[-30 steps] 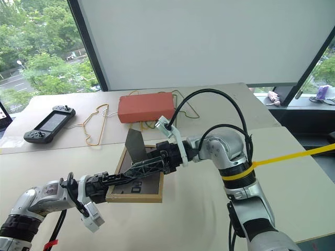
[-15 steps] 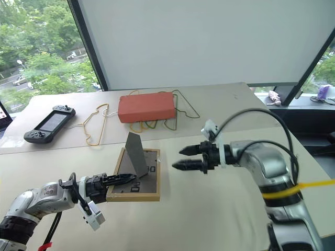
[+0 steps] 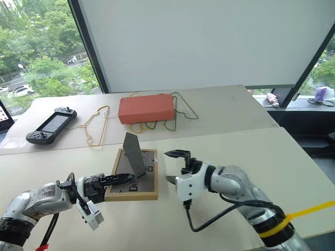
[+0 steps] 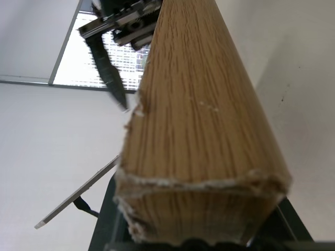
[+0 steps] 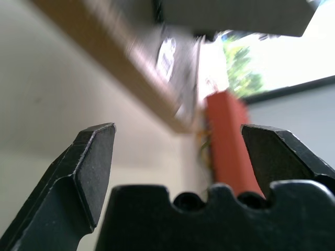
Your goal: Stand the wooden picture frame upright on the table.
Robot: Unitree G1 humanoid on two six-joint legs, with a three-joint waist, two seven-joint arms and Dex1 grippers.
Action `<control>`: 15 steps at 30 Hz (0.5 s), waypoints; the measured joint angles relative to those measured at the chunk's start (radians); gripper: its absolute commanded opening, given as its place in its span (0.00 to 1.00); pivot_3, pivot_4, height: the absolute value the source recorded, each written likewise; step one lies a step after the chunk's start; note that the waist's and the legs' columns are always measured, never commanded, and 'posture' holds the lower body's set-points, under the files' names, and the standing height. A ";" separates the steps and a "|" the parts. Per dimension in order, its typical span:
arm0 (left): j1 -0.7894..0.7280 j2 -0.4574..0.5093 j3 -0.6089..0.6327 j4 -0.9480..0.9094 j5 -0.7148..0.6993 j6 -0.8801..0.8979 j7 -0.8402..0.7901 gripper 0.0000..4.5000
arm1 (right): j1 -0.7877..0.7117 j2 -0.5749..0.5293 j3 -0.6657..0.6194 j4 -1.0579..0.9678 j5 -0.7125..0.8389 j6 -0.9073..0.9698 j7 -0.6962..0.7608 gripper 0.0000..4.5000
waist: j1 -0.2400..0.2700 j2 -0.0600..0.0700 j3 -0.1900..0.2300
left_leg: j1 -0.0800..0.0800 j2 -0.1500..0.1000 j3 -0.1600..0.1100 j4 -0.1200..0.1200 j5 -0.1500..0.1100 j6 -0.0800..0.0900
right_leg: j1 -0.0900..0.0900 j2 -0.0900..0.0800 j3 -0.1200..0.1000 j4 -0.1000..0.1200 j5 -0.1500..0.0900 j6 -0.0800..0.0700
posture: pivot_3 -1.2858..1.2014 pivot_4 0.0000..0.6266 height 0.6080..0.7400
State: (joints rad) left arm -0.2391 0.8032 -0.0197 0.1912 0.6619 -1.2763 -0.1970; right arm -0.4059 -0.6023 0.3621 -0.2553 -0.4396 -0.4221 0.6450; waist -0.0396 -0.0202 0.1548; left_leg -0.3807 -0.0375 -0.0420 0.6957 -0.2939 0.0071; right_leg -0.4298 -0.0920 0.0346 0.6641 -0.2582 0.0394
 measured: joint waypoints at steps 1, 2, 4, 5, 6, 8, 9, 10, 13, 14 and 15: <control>-0.002 0.000 -0.001 0.000 0.000 0.006 0.000 0.24 | 0.000 0.009 0.022 0.000 -0.014 -0.026 -0.001 0.98 | 0.002 0.000 0.000 | 0.000 0.000 0.000 0.000 0.000 0.000 | 0.000 0.000 0.000 0.000 0.000 0.000 | 0.52 0.24 1.00; -0.004 -0.003 -0.002 0.001 0.000 0.009 0.002 0.24 | 0.000 0.023 0.041 0.000 -0.026 -0.044 -0.003 0.98 | 0.002 0.000 0.000 | 0.000 0.000 0.000 0.000 0.000 0.000 | 0.000 0.000 0.000 -0.001 0.000 0.000 | 0.52 0.24 1.00; -0.016 -0.007 -0.005 0.001 0.000 0.011 0.002 0.24 | -0.001 0.040 0.066 0.002 -0.043 -0.081 -0.015 0.98 | 0.005 0.000 0.000 | -0.001 -0.001 0.000 0.000 0.000 0.001 | 0.000 -0.001 0.000 -0.001 0.000 0.000 | 0.52 0.24 1.00; -0.019 -0.008 -0.005 0.001 0.000 0.011 0.003 0.24 | -0.009 0.040 0.067 0.009 -0.054 -0.101 -0.020 0.98 | 0.004 0.000 0.000 | -0.001 -0.001 0.000 0.000 -0.001 0.001 | 0.001 -0.001 0.000 -0.001 0.000 0.000 | 0.52 0.24 1.00; -0.020 -0.008 -0.005 0.001 0.000 0.012 0.004 0.24 | -0.021 0.039 0.066 0.016 -0.061 -0.112 -0.024 0.98 | 0.003 0.000 0.000 | 0.000 -0.001 0.000 0.000 -0.001 0.001 | 0.002 -0.001 0.000 -0.001 0.000 0.000 | 0.52 0.24 1.00; -0.022 -0.012 -0.006 0.001 0.000 0.013 0.009 0.24 | -0.031 0.039 0.064 0.027 -0.061 -0.122 -0.024 0.98 | 0.003 0.000 0.000 | 0.003 -0.001 0.000 0.000 -0.001 0.002 | 0.005 -0.001 0.000 -0.002 0.000 0.000 | 0.52 0.24 1.00; -0.022 -0.013 -0.006 0.001 0.000 0.013 0.009 0.24 | -0.031 0.039 0.064 0.032 -0.061 -0.128 -0.024 0.98 | 0.003 0.000 0.000 | 0.003 -0.001 0.000 0.000 -0.001 0.002 | 0.005 -0.001 0.000 -0.003 0.000 0.000 | 0.52 0.24 1.00; -0.022 -0.013 -0.007 0.001 0.000 0.013 0.010 0.24 | -0.031 0.039 0.064 0.037 -0.061 -0.136 -0.025 0.87 | 0.003 0.000 0.000 | 0.003 -0.001 0.000 0.000 -0.001 0.002 | 0.005 0.000 0.000 -0.003 0.000 0.000 | 0.52 0.24 1.00; -0.022 -0.013 -0.006 0.001 0.000 0.015 0.020 0.24 | -0.031 0.039 0.064 0.046 -0.066 -0.143 -0.026 0.66 | 0.003 0.000 0.000 | 0.004 0.000 0.000 0.000 -0.001 0.002 | 0.005 0.000 0.000 -0.002 0.000 0.000 | 0.52 0.24 1.00; -0.022 -0.013 -0.004 0.001 -0.001 0.016 0.027 0.24 | -0.030 0.038 0.064 0.048 -0.067 -0.143 -0.026 0.59 | 0.003 0.000 0.000 | 0.004 0.000 0.000 0.000 -0.001 0.002 | 0.005 0.000 0.000 -0.002 0.000 0.000 | 0.52 0.24 1.00; -0.022 -0.013 -0.003 0.001 -0.003 0.016 0.032 0.24 | -0.029 0.037 0.063 0.049 -0.067 -0.144 -0.026 0.53 | 0.003 0.000 0.000 | 0.004 0.000 0.000 0.000 -0.001 0.002 | 0.005 0.000 0.000 -0.002 0.000 0.000 | 0.52 0.24 1.00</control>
State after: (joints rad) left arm -0.2610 0.7903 -0.0223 0.1922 0.6589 -1.2600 -0.1649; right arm -0.4353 -0.5658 0.4256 -0.2068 -0.5070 -0.5661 0.6188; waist -0.0368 -0.0203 0.1548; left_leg -0.3769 -0.0378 -0.0418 0.6957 -0.2949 0.0089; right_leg -0.4251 -0.0919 0.0348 0.6620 -0.2583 0.0395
